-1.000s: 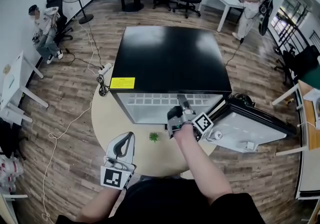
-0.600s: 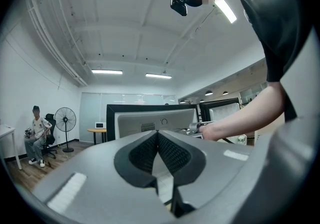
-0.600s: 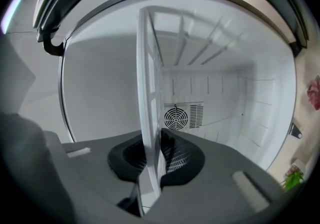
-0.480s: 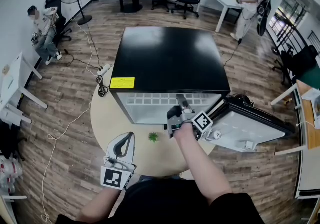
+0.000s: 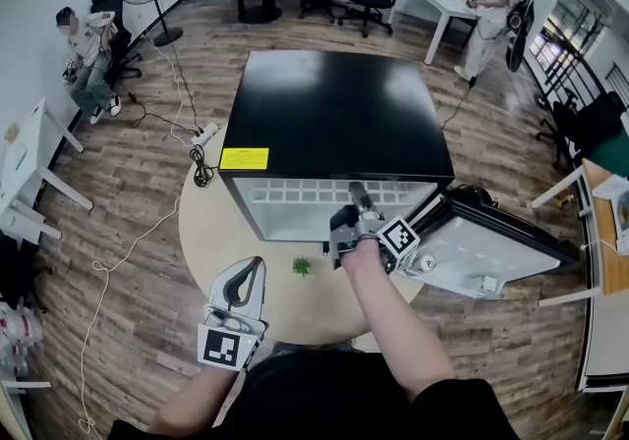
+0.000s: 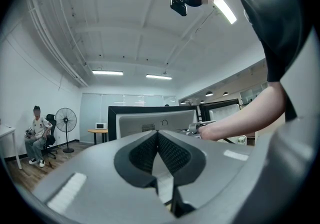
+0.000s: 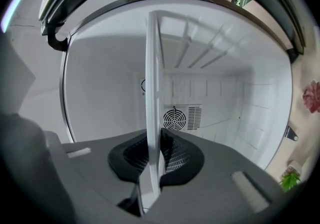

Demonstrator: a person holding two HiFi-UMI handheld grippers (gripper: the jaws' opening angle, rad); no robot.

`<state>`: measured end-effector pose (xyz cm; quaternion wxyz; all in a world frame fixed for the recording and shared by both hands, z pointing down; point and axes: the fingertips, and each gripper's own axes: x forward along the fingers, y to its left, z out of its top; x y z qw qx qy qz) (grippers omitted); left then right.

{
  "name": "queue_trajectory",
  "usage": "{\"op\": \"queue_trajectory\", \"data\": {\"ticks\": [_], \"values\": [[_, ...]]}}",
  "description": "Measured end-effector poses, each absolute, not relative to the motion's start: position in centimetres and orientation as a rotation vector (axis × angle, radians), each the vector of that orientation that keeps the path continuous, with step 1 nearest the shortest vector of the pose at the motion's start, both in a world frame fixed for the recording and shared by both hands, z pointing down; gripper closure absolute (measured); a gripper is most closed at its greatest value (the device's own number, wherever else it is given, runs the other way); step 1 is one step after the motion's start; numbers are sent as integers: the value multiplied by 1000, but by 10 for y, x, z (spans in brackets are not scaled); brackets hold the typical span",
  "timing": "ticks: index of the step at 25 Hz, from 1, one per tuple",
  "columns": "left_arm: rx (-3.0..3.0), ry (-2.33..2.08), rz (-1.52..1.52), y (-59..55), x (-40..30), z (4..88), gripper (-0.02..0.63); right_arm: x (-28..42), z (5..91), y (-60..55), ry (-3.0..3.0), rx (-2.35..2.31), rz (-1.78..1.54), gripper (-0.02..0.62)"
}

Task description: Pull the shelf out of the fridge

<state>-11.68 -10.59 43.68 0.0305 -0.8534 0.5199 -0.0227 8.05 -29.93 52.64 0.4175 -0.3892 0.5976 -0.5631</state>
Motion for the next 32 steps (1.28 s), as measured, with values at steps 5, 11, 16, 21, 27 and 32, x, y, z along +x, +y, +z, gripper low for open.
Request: {"op": "queue_trajectory", "data": {"ticks": [5,11,16,21,27,32], "values": [[-2620,1596,-50,-105,-118,436,607,81,527,-297,1496,-989,-1414,558],[-2631,1605,-59,-104,-117,437,607,82,528,-293,1497,-1005,-1422,561],[-2589,1565,16,-107,-117,427,607,81,528,-291,1496,-1015,-1424,563],[-2607,1565,-2,-107,-115,429,607,82,528,-283,1491,-1015,-1438,563],[-2648,1576,-50,-105,-114,436,607,82,527,-276,1495,-1023,-1435,566],[-2648,1574,-42,-105,-113,435,607,84,527,-275,1484,-1025,-1428,568]]}}
